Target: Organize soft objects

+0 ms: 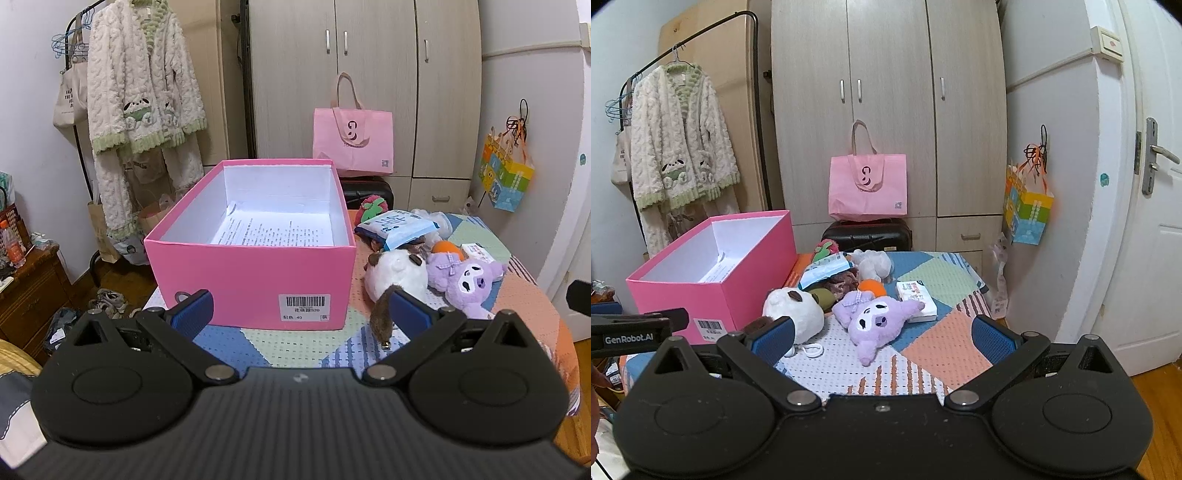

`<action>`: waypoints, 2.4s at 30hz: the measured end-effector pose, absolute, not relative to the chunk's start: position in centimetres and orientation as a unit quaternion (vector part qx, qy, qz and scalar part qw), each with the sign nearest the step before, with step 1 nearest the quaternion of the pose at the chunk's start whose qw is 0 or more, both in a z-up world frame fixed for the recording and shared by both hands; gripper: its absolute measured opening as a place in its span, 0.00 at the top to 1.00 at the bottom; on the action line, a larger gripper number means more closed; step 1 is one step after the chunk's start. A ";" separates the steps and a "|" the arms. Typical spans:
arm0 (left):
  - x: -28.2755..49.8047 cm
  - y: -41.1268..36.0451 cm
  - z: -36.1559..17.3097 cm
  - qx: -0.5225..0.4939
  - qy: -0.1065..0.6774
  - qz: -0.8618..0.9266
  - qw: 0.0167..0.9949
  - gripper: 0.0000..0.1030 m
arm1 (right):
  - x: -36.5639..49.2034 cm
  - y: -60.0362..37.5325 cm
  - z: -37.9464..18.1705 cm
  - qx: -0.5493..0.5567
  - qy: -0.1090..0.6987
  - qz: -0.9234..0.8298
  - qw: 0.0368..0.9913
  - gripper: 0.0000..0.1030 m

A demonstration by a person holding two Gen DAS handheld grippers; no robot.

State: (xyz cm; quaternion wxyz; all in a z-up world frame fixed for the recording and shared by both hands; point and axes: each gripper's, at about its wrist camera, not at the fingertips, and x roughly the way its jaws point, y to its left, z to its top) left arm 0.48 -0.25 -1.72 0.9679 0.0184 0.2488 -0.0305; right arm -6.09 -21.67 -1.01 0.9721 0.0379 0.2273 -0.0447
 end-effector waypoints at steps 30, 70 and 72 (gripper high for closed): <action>-0.3 -1.1 -1.8 0.027 0.263 -0.049 0.963 0.00 | -7.2 -22.8 -1.3 0.029 0.220 -0.056 0.973 0.00; 11.5 -11.0 -1.9 0.019 0.304 -0.296 0.905 0.14 | 4.7 -25.6 -5.9 -0.077 0.232 0.170 0.955 0.00; 12.2 -11.6 -2.6 0.025 0.310 -0.302 0.901 0.22 | 5.7 -25.6 -6.9 -0.089 0.236 0.178 0.951 0.00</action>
